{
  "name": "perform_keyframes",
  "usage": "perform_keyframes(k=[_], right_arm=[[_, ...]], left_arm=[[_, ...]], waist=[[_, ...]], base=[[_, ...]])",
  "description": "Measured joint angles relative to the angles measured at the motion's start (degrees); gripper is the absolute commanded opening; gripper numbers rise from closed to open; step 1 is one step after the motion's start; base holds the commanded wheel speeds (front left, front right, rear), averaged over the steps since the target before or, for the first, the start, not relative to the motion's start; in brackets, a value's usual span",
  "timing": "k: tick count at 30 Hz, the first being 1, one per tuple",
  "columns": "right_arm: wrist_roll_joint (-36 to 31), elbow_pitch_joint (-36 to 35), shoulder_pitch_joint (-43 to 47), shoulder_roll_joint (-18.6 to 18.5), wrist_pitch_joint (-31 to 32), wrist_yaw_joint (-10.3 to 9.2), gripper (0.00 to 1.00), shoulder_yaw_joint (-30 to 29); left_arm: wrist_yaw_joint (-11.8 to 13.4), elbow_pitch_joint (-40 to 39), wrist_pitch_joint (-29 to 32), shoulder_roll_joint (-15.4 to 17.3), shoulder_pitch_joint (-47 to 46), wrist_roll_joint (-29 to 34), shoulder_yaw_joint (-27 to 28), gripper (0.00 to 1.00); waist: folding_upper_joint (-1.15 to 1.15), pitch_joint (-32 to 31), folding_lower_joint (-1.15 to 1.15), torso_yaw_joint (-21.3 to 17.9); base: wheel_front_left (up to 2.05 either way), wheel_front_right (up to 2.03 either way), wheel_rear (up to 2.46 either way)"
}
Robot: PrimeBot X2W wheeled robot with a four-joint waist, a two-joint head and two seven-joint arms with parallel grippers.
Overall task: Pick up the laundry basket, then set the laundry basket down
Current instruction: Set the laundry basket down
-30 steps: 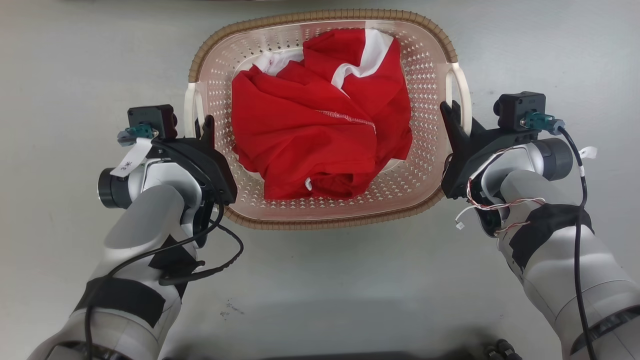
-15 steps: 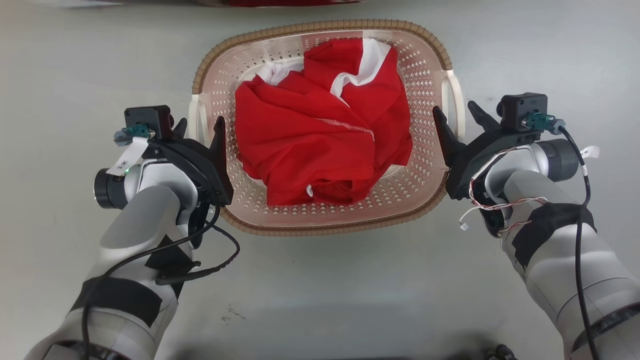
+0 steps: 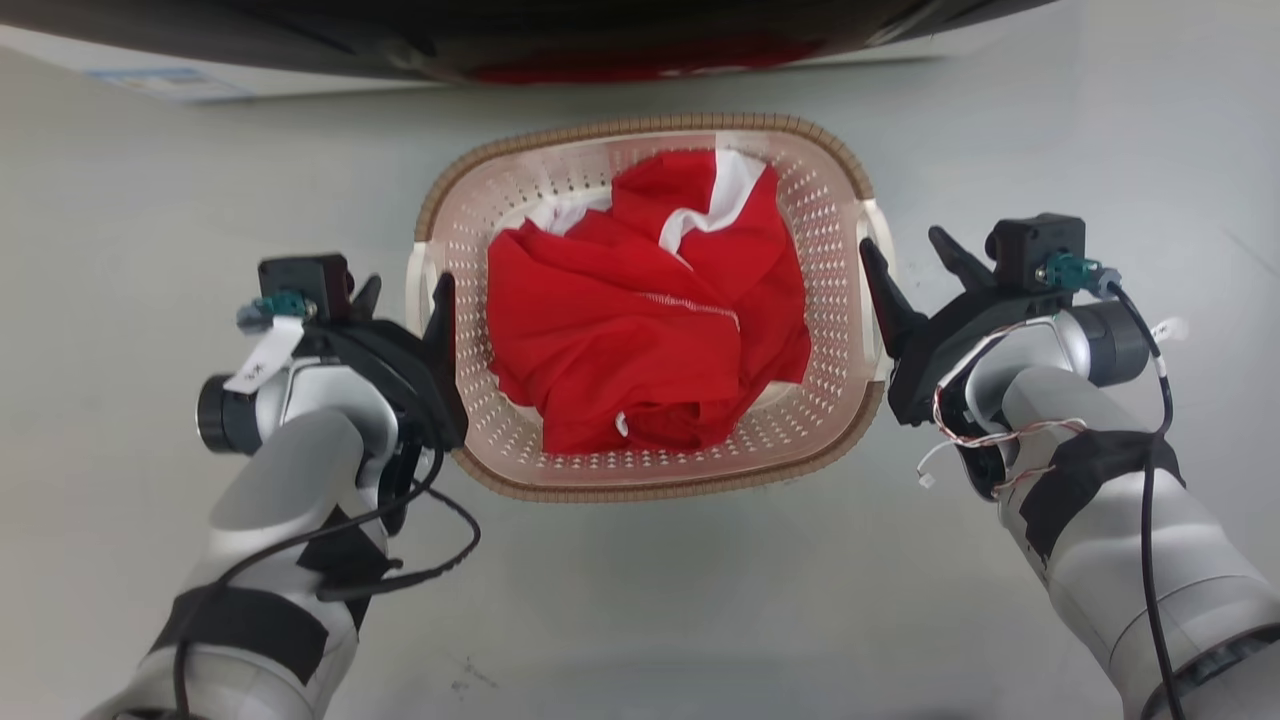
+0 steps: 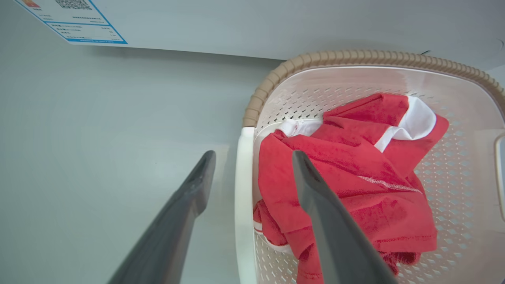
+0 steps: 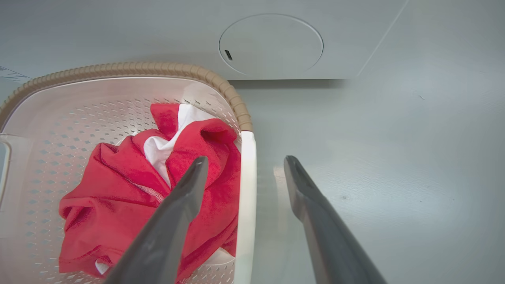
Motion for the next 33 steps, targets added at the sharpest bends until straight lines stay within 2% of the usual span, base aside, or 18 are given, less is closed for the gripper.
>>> perform_keyframes(k=[21,29,33], right_arm=[[1.7,-0.7,10.7,0.1,-1.0,0.48,1.0,-1.3],[1.7,-4.5,14.6,-0.3,-1.0,0.49,1.0,-2.1],[1.7,-6.8,16.4,-1.1,-1.0,0.47,1.0,-3.4]], left_arm=[[-0.1,0.7,-2.7,0.0,9.9,0.2,-0.9,1.0],[0.1,-0.6,-3.0,0.3,13.4,1.7,-1.7,1.0],[1.1,-2.9,-3.0,1.2,14.7,2.0,-1.3,1.0]], waist=[[0.0,-16.8,-0.01,-0.9],[0.0,-23.1,-0.01,-1.3],[0.0,-25.8,-0.02,-1.4]], base=[[0.0,0.0,0.0],[0.0,0.0,0.0],[0.0,0.0,0.0]])
